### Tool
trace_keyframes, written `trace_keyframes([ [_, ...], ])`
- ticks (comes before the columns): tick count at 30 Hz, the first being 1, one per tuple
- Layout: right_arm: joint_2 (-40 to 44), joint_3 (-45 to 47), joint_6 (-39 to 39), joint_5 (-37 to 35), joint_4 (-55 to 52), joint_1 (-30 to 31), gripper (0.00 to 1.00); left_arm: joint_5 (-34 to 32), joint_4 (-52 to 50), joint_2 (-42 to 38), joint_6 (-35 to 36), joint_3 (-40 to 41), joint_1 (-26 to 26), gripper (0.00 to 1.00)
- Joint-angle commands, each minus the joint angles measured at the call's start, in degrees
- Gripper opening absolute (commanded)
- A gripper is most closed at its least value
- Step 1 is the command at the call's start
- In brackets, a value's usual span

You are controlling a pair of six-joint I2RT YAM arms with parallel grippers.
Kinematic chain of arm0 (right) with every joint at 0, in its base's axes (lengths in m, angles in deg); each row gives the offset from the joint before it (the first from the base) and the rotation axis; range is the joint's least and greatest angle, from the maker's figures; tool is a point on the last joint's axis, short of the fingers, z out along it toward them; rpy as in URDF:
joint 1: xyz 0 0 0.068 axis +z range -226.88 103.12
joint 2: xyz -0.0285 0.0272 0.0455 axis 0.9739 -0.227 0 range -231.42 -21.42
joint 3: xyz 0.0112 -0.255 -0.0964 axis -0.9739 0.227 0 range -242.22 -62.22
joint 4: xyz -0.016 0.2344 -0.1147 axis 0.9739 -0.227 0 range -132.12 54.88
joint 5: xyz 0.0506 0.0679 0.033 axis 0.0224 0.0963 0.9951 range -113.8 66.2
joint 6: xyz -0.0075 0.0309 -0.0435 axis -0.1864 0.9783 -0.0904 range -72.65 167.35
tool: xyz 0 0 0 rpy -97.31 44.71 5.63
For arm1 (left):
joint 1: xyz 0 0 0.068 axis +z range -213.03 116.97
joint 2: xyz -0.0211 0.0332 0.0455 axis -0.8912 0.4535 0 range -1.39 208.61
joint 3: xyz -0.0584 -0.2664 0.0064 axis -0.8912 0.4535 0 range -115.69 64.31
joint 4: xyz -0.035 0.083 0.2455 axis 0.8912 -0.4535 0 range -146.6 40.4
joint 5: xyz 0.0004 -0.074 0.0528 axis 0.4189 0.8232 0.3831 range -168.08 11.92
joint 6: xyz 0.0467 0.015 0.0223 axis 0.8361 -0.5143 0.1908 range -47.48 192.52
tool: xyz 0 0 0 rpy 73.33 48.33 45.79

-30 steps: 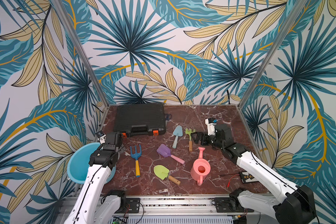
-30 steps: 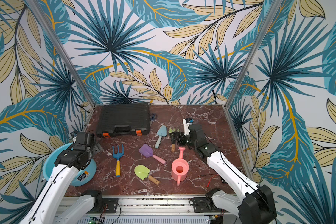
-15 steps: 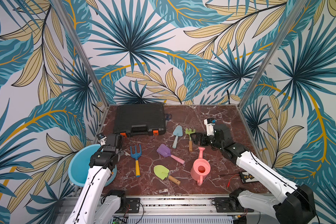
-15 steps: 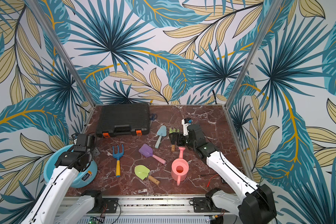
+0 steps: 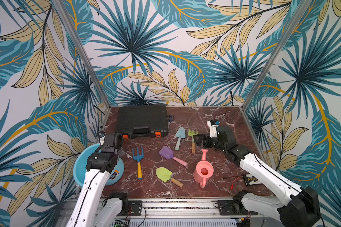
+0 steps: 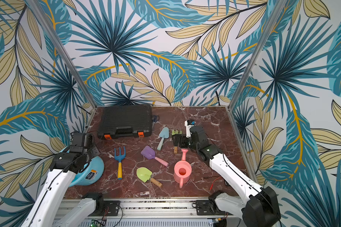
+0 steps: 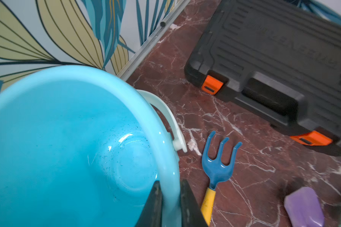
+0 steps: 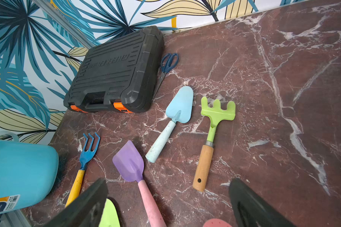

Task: Organize the gardening tools
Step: Pick up the container from the corner of the board, then adjust the gardening tool at the center of the board.

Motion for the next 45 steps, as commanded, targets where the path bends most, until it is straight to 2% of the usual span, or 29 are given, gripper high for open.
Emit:
trace_keyframes([
  [1, 0.4, -0.4, -0.3, -2.1, -0.9, 0.3, 0.99, -0.2, 0.1, 1.6, 1.4, -6.8, -4.3, 0.0],
  [8, 2.7, 0.7, 0.4, -7.4, -0.9, 0.3, 0.99, -8.8, -0.5, 11.1, 1.3, -22.0, -22.6, 0.0],
  [11, 4.4, 1.5, 1.5, -12.4, -2.7, 0.3, 0.99, -13.1, 0.0, 17.3, 3.1, -28.7, -31.6, 0.0],
  [17, 10.0, 3.7, 4.5, -27.8, -5.8, 0.2, 0.99, -20.1, 5.0, 33.4, 14.0, -42.6, -46.8, 0.0],
  [20, 13.5, 4.9, 5.9, -35.4, -7.4, 0.1, 0.99, -21.5, 10.3, 41.2, 20.2, -48.3, -51.5, 0.01],
  [26, 20.6, 7.2, 8.4, -45.3, -9.5, 0.1, 0.99, -11.9, 19.6, 52.8, 26.1, -56.4, -52.7, 0.04],
  [33, 27.0, 9.3, 9.9, -50.0, -10.0, 0.1, 0.99, -1.5, 24.0, 63.4, 29.6, -65.0, -52.6, 0.04],
  [40, 33.2, 11.0, 9.9, -54.3, -10.3, 0.1, 0.99, 12.8, 33.1, 70.7, 26.8, -67.4, -50.0, 0.04],
  [45, 34.6, 12.3, 9.0, -54.6, -8.8, 0.0, 0.99, 20.4, 39.8, 75.7, 25.5, -71.4, -49.3, 0.04],
])
